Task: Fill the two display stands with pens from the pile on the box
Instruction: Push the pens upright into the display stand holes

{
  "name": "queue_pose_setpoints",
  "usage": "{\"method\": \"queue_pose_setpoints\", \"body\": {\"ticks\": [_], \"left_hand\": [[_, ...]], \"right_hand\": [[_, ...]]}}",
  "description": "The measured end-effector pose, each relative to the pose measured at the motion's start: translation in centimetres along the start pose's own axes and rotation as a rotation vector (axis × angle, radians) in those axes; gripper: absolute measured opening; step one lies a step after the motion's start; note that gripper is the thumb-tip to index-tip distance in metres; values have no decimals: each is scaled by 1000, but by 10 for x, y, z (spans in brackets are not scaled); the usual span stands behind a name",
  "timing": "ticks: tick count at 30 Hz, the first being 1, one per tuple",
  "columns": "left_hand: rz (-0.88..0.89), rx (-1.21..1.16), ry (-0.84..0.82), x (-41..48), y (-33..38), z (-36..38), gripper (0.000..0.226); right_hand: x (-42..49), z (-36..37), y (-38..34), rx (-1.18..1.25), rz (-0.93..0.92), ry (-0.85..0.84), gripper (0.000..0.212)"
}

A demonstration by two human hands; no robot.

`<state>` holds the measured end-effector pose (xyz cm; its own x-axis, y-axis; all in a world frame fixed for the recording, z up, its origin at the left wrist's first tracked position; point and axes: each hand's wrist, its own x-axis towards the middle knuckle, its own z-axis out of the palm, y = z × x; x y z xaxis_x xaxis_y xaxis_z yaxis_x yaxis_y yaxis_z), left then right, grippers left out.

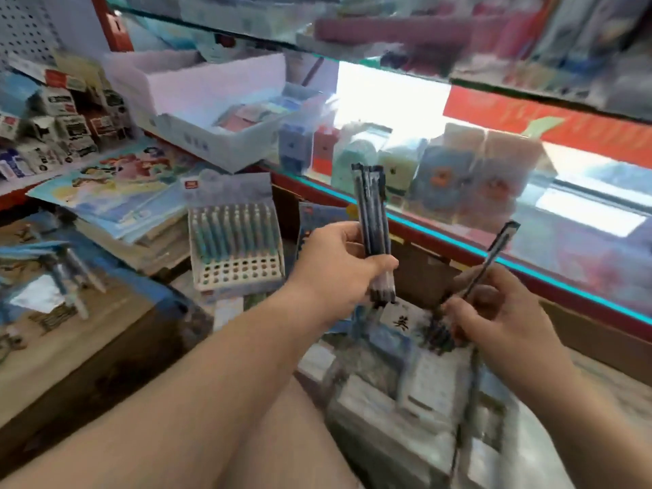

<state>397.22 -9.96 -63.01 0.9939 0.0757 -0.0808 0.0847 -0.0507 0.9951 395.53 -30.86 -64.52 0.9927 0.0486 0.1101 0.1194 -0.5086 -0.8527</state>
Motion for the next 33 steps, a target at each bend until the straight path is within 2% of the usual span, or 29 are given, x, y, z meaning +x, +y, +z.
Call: {"method": "queue_pose_setpoints", "body": {"ticks": [3, 7, 14, 18, 24, 33], "left_hand": [[-58, 39, -54, 6, -15, 45, 20], [-95, 141, -98, 0, -46, 77, 19], [-62, 335, -90, -3, -69, 88, 17], [-103, 346, -108, -7, -77, 94, 24], [-142, 385, -124, -8, -81, 99, 20], [-146, 358, -150, -12, -78, 98, 24]], "right_hand": [[-10, -16, 26, -56, 28, 80, 24], [-14, -27, 55, -34, 69, 145, 12], [-5, -25, 87, -147, 130, 131, 13], [-2, -23, 97, -207, 124, 109, 4], [-1, -20, 104, -371, 32, 98, 13], [6, -17, 111, -340, 25, 115, 10]]}}
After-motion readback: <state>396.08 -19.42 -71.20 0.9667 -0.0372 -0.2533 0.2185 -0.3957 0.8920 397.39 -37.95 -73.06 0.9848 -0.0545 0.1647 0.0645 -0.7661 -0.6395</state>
